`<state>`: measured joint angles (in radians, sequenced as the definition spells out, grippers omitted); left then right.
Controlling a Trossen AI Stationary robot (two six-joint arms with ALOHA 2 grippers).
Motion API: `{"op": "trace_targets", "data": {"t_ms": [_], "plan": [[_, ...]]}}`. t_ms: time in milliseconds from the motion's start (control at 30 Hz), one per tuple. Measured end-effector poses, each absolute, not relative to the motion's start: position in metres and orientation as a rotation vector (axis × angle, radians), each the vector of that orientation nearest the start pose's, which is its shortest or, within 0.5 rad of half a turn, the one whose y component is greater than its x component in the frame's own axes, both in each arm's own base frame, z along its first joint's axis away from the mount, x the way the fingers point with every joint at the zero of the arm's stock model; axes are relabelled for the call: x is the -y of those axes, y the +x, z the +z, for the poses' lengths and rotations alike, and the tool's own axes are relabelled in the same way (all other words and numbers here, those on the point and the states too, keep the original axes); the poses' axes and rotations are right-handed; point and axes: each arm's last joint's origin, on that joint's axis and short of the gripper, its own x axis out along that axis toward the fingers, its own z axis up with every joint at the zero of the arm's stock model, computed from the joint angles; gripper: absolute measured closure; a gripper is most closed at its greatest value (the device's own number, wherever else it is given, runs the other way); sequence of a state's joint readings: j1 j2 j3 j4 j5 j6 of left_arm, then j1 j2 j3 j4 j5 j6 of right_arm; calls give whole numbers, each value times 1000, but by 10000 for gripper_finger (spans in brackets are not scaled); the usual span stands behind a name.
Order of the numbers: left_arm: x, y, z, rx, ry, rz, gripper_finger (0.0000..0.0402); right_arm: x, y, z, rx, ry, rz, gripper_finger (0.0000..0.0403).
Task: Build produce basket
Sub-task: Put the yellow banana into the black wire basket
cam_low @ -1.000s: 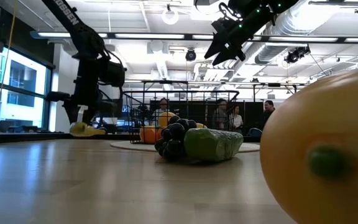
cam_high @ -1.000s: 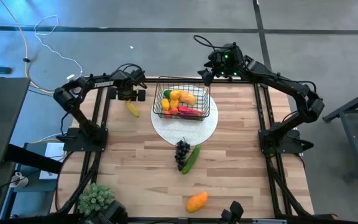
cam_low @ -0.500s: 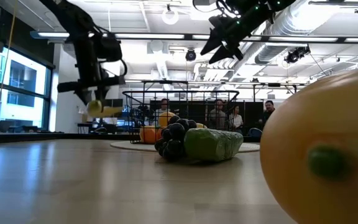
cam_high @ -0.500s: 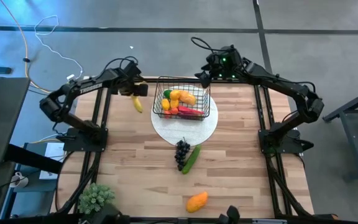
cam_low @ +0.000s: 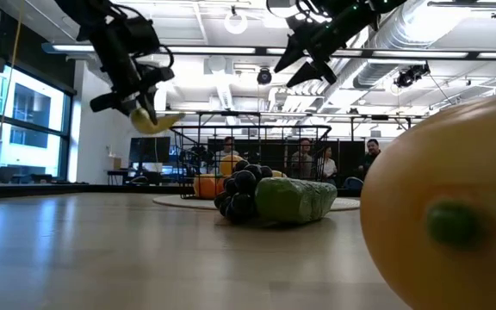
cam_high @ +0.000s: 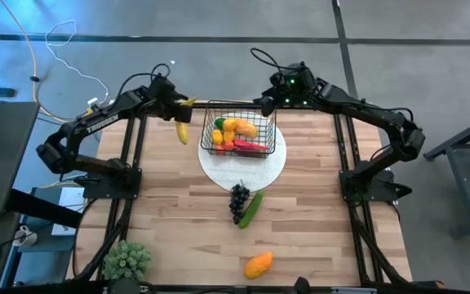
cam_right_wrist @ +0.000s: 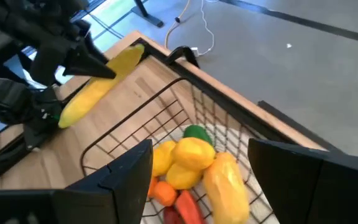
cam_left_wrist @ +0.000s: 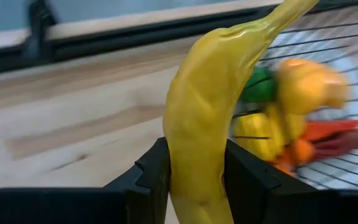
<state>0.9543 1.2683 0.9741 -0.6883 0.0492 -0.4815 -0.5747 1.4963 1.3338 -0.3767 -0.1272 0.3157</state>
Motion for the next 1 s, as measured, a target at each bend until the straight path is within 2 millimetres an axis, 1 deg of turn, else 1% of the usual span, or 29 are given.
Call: {"op": "trace_targets", "data": {"t_ms": [233, 400, 500, 667, 833, 1000], "plan": [[-196, 155, 276, -576, -838, 848, 293, 166, 291, 337, -438, 511, -482, 158], [-191, 167, 281, -536, -807, 718, 293, 157, 300, 344, -367, 495, -441, 158], [-188, 173, 283, -521, -781, 670, 293, 152, 305, 348, -334, 467, -411, 158], [-184, 185, 290, -459, -738, 584, 293, 141, 310, 349, -347, 355, -357, 158], [-178, 198, 298, -385, -664, 518, 293, 130, 316, 352, -329, 291, -309, 158], [-169, 211, 306, -319, -603, 447, 293, 120, 322, 357, -298, 138, -252, 158]]}}
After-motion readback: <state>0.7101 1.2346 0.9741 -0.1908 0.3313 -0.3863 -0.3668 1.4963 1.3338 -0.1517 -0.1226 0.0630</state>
